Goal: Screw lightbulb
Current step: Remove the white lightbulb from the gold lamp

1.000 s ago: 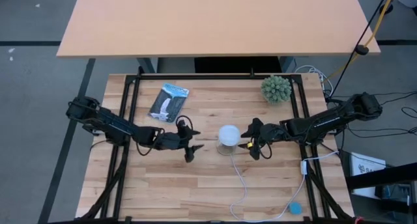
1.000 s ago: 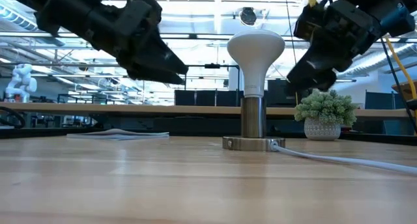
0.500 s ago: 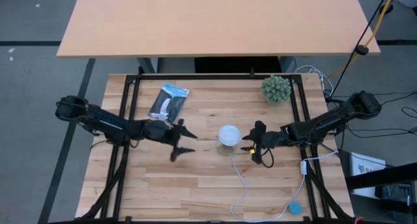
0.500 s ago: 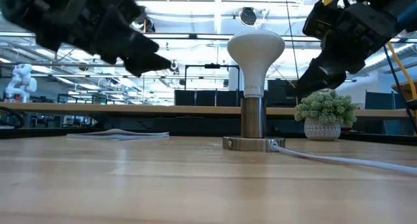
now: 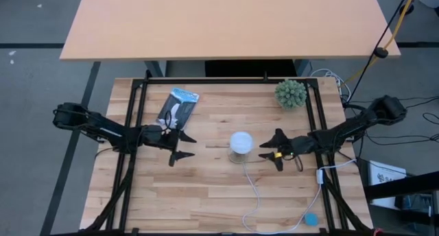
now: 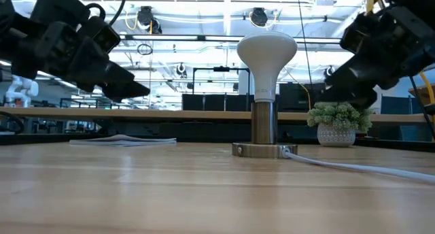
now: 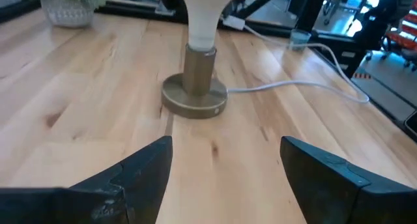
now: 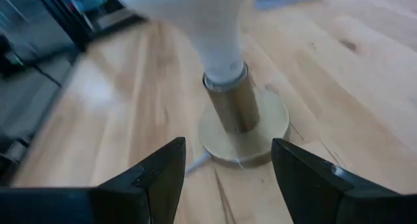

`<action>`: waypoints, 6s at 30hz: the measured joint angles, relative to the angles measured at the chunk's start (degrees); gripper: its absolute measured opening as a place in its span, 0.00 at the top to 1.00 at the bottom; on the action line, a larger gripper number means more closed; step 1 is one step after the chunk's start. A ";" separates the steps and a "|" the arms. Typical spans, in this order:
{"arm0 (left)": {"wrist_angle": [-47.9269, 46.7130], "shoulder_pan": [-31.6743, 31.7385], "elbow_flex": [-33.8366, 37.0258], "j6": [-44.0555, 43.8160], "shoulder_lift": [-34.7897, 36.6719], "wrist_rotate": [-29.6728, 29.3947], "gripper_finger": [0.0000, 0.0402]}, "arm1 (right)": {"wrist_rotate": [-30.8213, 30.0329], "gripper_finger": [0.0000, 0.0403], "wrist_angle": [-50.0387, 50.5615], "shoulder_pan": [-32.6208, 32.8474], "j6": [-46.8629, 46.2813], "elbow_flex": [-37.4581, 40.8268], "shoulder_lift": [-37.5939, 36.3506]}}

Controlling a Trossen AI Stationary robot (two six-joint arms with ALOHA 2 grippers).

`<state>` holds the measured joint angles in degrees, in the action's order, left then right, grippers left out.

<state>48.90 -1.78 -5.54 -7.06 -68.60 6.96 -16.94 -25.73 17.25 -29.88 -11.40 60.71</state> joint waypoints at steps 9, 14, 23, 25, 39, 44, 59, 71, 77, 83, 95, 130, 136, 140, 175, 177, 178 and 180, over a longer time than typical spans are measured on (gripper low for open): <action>3.98 0.00 -0.09 0.12 0.00 -0.15 0.28 | -0.02 0.46 -7.83 -1.17 -0.36 5.32 -2.36; 6.44 0.00 -0.13 1.50 0.00 -0.35 0.28 | 0.51 0.46 -7.39 -1.15 0.52 5.32 -2.34; 7.10 -0.11 -0.14 -0.15 0.00 -0.34 0.28 | 0.45 0.46 -8.07 -1.15 0.79 5.32 -2.32; 7.75 -0.11 -0.15 0.52 0.00 -0.33 0.28 | 0.45 0.46 -10.18 -1.15 0.53 5.32 -2.30; 10.92 -0.11 -0.17 -3.19 0.00 -1.79 0.28 | -2.72 0.48 -12.23 -0.90 2.06 5.30 -1.17; 10.81 -0.23 -0.17 -3.15 0.00 -4.97 0.28 | -6.04 0.60 -9.80 -0.91 -1.44 5.30 1.42; 8.77 -6.27 -0.17 1.30 -0.02 -17.65 0.66 | -5.24 0.99 -9.60 -0.91 -2.32 5.30 2.27; 8.60 -7.41 -0.17 4.19 -0.02 -16.98 0.99 | -5.26 0.99 -9.52 -0.91 -2.46 5.30 2.27; 8.62 -7.41 -0.17 1.40 -0.17 -16.98 1.00 | -5.26 0.99 -9.52 -0.91 -2.43 5.30 2.27; 8.60 -7.41 -2.03 0.21 -5.09 -16.96 1.00 | -5.74 0.99 -9.54 -0.95 0.44 5.30 2.27; 8.73 -7.11 -12.60 2.14 -22.40 -16.32 1.00 | -5.81 0.99 -9.56 -1.91 3.34 5.30 2.27; 11.11 5.14 -25.33 7.35 -34.93 0.03 1.00 | -10.41 1.00 -10.42 11.04 -26.11 5.25 18.58; 11.19 4.73 -26.18 6.94 -35.36 3.59 1.00 | -10.28 1.00 -13.39 11.00 -25.25 5.27 19.18; 10.18 4.06 -26.18 5.85 -35.36 3.65 1.00 | -10.22 1.00 -14.54 11.00 -24.75 5.25 19.16; 10.27 5.46 -26.16 9.05 -35.36 1.91 1.00 | -12.75 1.00 -12.46 10.98 -19.33 5.25 19.14; 10.30 5.46 -26.16 9.00 -35.36 0.52 1.00 | -12.75 1.00 -12.15 10.98 -19.34 5.26 19.14; 10.30 5.46 -26.16 8.88 -35.36 0.17 1.00 | -12.77 1.00 -12.07 10.98 -19.41 5.27 19.14; 10.28 5.46 -26.14 8.90 -35.36 -0.04 1.00 | -12.75 1.00 -12.09 10.98 -19.75 5.27 19.14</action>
<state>59.18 3.68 -31.68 1.84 -103.96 6.92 -29.69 -37.82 28.23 -49.63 -6.13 79.85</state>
